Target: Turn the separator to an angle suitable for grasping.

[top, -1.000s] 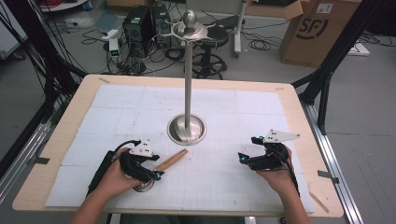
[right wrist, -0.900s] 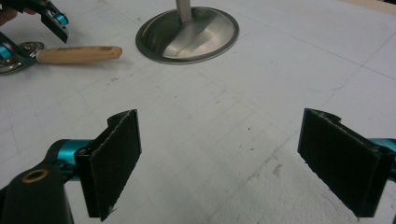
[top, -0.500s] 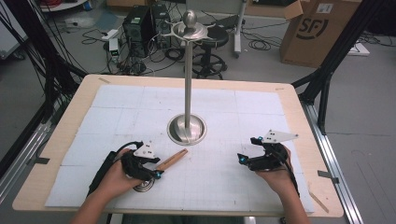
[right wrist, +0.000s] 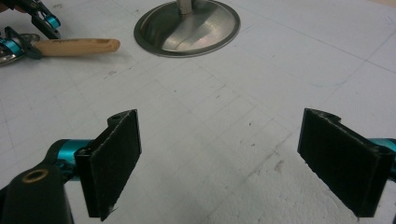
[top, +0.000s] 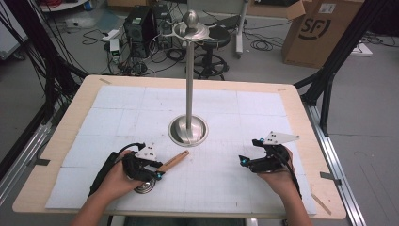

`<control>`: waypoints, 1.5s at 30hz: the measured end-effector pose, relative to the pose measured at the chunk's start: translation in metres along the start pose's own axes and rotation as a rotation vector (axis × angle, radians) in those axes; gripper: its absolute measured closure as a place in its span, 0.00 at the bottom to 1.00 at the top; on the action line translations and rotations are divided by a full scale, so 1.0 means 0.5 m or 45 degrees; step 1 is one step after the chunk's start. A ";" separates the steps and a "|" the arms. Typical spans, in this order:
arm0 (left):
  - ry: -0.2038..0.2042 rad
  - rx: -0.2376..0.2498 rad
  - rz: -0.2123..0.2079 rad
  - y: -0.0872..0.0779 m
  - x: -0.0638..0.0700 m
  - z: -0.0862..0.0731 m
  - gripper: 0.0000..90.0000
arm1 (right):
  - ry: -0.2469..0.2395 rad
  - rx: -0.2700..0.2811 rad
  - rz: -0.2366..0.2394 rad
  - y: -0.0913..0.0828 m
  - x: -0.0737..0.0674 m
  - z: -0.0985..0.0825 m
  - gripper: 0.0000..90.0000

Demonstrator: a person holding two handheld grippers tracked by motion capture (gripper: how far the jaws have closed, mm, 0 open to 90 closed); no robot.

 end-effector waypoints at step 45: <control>0.029 -0.054 -0.066 0.000 -0.003 0.009 0.76 | -0.016 -0.029 0.013 0.012 -0.008 0.000 0.13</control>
Point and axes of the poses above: each handheld gripper's, and its own axes: y roughly forward along the jaws, z roughly out of its top, x roughly to its right, the point moved 7 cm from there along y, roughly forward along the jaws, and after that the axes turned 9 degrees about -z, right-handed, at the moved point
